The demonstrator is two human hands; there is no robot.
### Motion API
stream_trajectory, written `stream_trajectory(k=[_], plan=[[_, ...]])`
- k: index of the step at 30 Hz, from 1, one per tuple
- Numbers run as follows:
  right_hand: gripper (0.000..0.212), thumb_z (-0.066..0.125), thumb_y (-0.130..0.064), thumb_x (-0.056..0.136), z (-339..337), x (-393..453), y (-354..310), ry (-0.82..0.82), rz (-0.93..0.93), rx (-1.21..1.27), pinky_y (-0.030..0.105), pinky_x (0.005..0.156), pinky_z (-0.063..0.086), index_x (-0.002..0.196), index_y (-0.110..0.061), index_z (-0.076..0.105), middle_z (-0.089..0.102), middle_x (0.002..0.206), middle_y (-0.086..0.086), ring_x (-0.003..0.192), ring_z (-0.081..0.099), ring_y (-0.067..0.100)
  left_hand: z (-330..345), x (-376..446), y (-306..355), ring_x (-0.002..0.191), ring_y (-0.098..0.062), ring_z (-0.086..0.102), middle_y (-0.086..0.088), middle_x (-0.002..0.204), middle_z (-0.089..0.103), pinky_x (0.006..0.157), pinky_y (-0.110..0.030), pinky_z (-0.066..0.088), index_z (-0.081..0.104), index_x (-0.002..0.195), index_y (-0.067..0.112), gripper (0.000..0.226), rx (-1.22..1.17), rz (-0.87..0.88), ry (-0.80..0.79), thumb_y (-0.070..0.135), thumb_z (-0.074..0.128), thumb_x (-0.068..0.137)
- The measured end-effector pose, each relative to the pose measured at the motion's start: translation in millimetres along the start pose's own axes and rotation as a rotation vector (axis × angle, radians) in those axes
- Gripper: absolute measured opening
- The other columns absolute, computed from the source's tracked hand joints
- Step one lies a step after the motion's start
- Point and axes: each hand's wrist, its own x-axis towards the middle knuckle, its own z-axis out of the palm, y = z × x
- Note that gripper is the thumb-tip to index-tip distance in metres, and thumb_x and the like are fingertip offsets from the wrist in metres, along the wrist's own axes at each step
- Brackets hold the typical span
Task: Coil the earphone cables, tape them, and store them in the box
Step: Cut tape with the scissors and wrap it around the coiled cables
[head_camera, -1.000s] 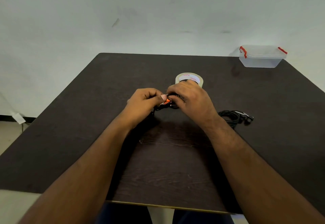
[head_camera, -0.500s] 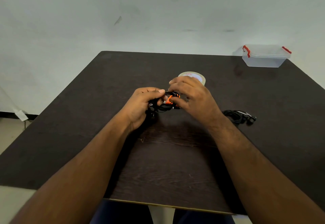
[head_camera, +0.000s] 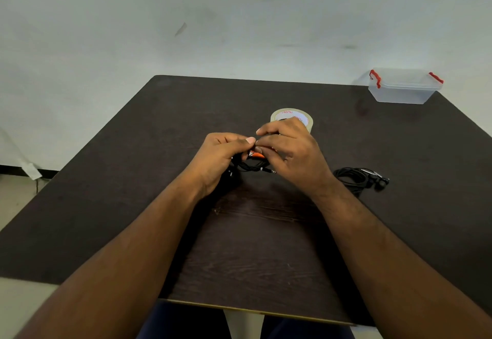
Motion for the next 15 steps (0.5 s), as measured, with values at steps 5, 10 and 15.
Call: stream_trajectory(k=[5, 10, 15], plan=[[0.003, 0.069, -0.006, 0.084, -1, -1, -3, -0.032, 0.101, 0.021, 0.035, 0.076, 0.048, 0.082, -0.005, 0.071, 0.070, 0.084, 0.002, 0.080, 0.062, 0.017, -1, 1, 2, 0.063, -0.008, 0.062, 0.003, 0.060, 0.064, 0.065, -0.020, 0.046, 0.067, 0.080, -0.004, 0.026, 0.001, -0.032, -0.009, 0.007, 0.049, 0.095], [0.005, 0.070, -0.010, 0.085, 0, -1, -11, -0.002, 0.273, 0.139, 0.030, 0.068, 0.050, 0.082, -0.007, 0.072, 0.069, 0.077, -0.002, 0.072, 0.062, 0.013, -8, -1, 3, 0.066, 0.000, 0.058, 0.010, 0.065, 0.062, 0.068, -0.017, 0.041, 0.069, 0.095, -0.009, 0.027, 0.309, 0.069, -0.065, 0.009, 0.049, 0.098], [0.006, 0.068, -0.008, 0.085, 6, 1, -21, 0.054, 0.646, 0.370, 0.023, 0.066, 0.052, 0.080, -0.010, 0.071, 0.069, 0.075, -0.003, 0.071, 0.064, 0.009, -16, 4, -7, 0.080, -0.001, 0.062, 0.010, 0.080, 0.070, 0.094, -0.046, 0.045, 0.070, 0.102, 0.039, 0.021, 0.638, 0.202, -0.071, 0.040, 0.052, 0.089]])
